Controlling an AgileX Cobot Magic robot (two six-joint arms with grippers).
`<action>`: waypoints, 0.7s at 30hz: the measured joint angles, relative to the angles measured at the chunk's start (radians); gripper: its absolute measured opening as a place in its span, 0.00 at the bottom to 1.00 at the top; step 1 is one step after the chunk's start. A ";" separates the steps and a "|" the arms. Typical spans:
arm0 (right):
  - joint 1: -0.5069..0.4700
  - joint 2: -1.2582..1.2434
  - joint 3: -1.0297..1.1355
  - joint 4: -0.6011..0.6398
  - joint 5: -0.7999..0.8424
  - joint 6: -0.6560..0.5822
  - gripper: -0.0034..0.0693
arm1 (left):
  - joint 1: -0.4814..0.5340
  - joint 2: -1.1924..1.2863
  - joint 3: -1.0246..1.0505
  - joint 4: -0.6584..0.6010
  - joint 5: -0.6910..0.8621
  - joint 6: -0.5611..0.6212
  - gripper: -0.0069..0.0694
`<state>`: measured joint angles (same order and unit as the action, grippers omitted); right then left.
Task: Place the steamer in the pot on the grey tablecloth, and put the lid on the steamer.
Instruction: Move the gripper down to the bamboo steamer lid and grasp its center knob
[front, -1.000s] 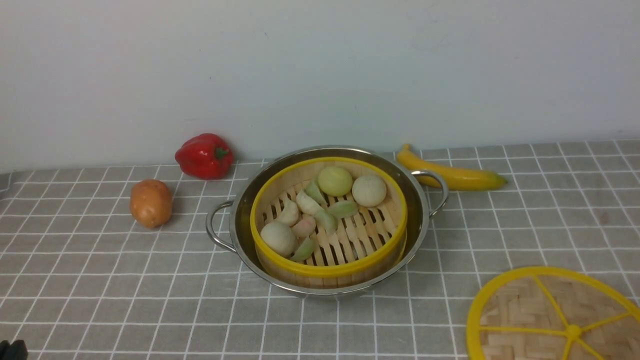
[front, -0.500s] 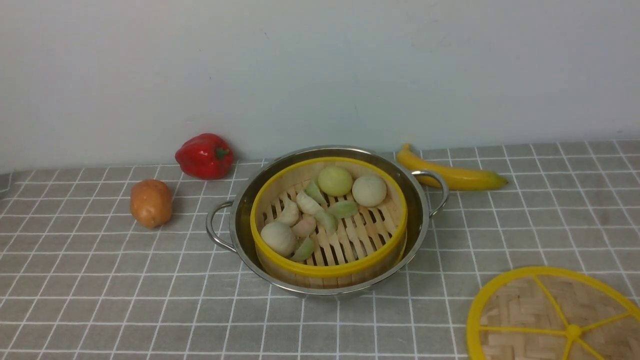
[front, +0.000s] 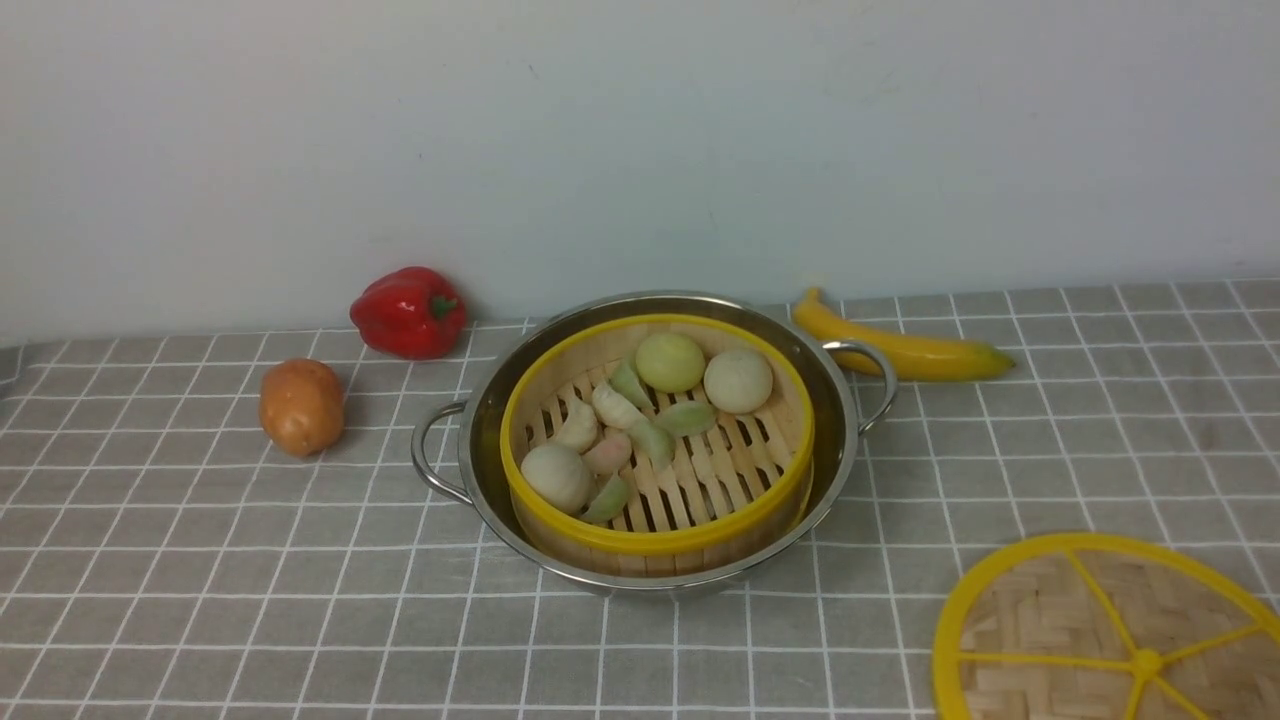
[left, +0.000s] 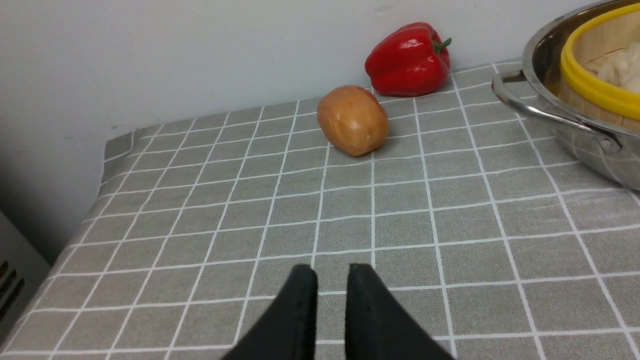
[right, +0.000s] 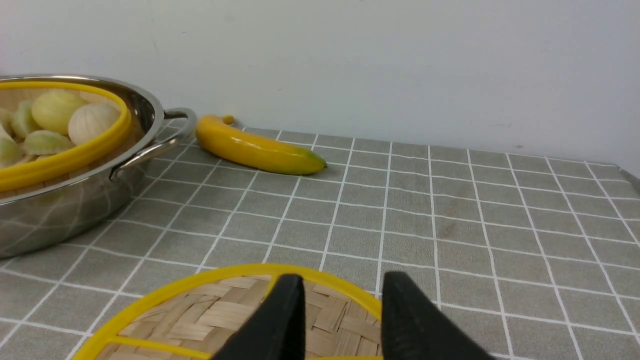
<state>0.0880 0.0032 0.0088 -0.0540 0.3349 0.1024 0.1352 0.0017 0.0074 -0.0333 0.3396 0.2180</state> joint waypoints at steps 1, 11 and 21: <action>0.000 0.000 0.000 0.000 0.000 0.000 0.38 | 0.000 0.000 0.000 0.019 0.000 -0.020 0.22; 0.000 0.000 0.000 0.000 0.000 0.000 0.38 | 0.000 0.000 0.000 0.071 0.000 -0.080 0.23; 0.000 0.000 0.000 0.000 0.000 0.000 0.38 | 0.000 0.000 0.000 0.141 0.000 -0.181 0.26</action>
<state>0.0880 0.0032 0.0088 -0.0540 0.3349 0.1024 0.1352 0.0017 0.0074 0.1081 0.3396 0.0372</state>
